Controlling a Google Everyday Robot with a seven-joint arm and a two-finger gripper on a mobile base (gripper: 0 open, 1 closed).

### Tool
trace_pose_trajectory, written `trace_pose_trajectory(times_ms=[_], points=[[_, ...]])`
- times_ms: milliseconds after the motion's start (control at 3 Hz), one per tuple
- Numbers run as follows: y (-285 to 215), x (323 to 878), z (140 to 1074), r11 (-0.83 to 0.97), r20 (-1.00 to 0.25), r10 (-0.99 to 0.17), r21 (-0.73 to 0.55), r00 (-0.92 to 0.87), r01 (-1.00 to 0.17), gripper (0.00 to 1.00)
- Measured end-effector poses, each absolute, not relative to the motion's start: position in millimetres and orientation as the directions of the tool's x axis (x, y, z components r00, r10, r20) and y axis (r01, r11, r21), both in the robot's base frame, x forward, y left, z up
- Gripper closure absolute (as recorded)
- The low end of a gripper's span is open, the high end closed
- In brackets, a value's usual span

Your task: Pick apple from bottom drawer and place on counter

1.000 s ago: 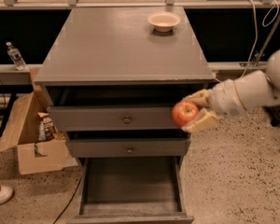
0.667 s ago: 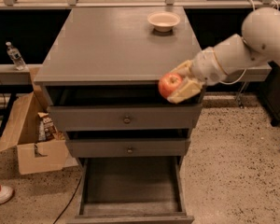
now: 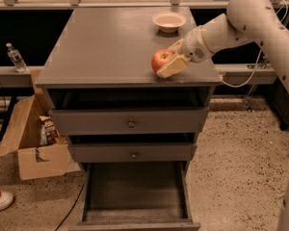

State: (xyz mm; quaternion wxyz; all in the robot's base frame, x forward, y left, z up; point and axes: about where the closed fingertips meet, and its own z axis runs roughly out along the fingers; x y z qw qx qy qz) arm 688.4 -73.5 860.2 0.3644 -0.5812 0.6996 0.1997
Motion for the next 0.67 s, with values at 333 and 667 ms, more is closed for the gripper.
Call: trace_pose_trajectory(times_ms=[333,667], points=[[-73,720,862,0.37,-0.765,-0.623,-0.106,-0.162,-0.923,1.0],[-77,744,861,0.457,-0.763,-0.595,-0.06,-0.254,-0.887,1.0]])
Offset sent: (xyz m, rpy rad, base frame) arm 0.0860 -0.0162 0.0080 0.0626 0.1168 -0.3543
